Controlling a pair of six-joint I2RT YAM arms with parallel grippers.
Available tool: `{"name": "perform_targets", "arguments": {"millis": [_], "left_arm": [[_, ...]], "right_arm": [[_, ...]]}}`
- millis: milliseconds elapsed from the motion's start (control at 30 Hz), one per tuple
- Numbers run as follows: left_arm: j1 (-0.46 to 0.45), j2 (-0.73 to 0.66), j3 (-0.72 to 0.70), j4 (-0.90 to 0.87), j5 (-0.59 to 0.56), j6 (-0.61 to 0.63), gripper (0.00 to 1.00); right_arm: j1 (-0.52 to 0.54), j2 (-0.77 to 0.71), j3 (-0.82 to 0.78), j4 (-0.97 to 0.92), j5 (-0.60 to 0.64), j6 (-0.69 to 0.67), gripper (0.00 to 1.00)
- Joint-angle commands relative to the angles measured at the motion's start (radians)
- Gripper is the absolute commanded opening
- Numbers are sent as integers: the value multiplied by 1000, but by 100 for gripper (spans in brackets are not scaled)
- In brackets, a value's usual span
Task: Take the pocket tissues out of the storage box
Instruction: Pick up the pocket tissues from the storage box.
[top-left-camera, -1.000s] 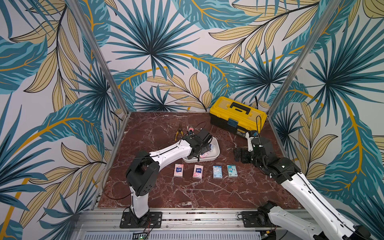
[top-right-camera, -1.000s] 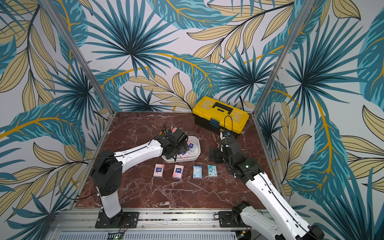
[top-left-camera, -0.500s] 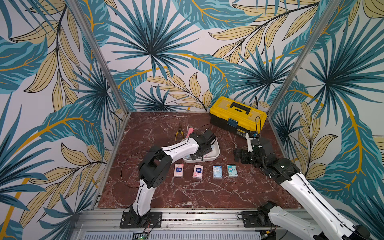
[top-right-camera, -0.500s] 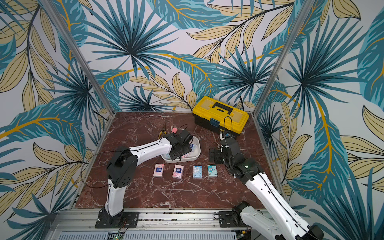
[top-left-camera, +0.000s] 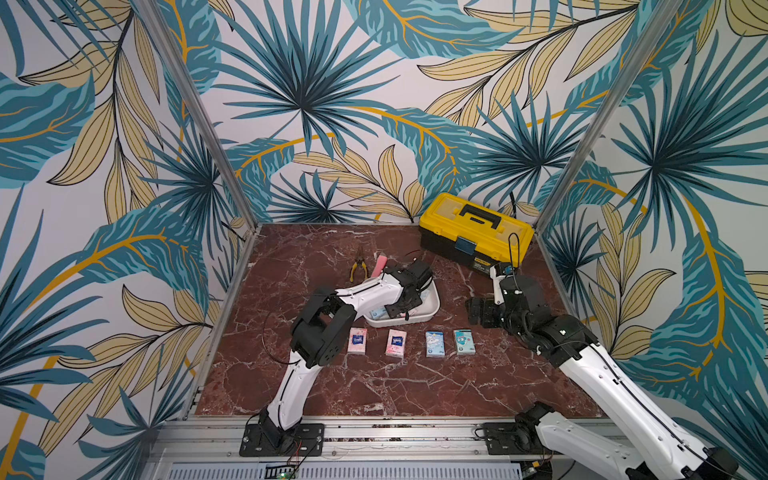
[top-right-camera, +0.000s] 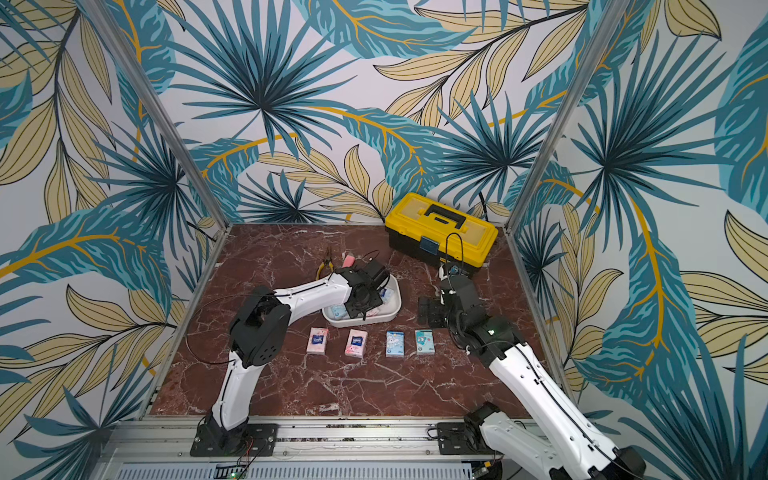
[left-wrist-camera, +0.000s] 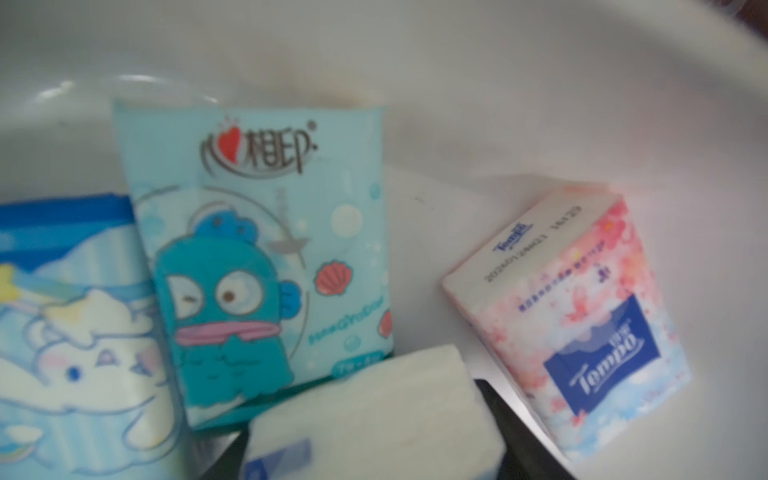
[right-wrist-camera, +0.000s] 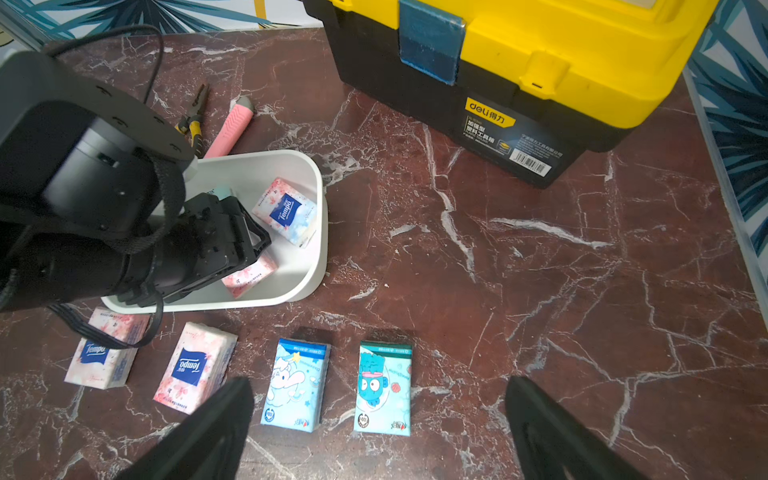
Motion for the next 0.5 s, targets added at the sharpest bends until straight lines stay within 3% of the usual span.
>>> {"name": "perform_targets", "arguments": {"millis": [0, 133, 467], "left_arm": [[7, -1, 37, -17, 3, 37, 60], [12, -19, 37, -14, -2, 77, 52], [17, -112, 14, 44, 58, 229, 51]], "right_arm": [[-2, 11, -25, 3, 17, -16, 99], [-3, 32, -24, 16, 18, -19, 99], [-4, 84, -15, 51, 16, -20, 99]]}}
